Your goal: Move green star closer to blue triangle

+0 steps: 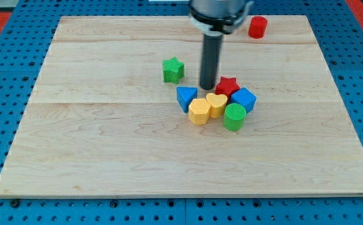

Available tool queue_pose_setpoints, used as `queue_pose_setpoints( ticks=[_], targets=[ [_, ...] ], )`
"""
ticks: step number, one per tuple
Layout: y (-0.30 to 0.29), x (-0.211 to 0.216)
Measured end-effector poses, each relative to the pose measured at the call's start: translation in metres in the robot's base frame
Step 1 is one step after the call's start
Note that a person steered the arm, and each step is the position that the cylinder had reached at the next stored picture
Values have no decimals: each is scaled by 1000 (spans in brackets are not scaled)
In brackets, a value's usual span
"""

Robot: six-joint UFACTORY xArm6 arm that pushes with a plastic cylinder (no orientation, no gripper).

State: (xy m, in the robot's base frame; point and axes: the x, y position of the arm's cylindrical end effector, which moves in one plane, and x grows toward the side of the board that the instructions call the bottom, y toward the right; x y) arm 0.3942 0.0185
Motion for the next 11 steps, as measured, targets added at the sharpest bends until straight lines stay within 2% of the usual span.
queue_pose_setpoints(
  ticks=[2, 3, 4, 5, 6, 7, 8, 9, 10, 11],
  targets=[
    [1, -86],
    [-43, -65],
    [-50, -40],
    [-10, -33],
    [-29, -61],
    [-93, -69],
    [-93, -46],
    [-68, -39],
    [-5, -34],
    [-67, -43]
  ],
)
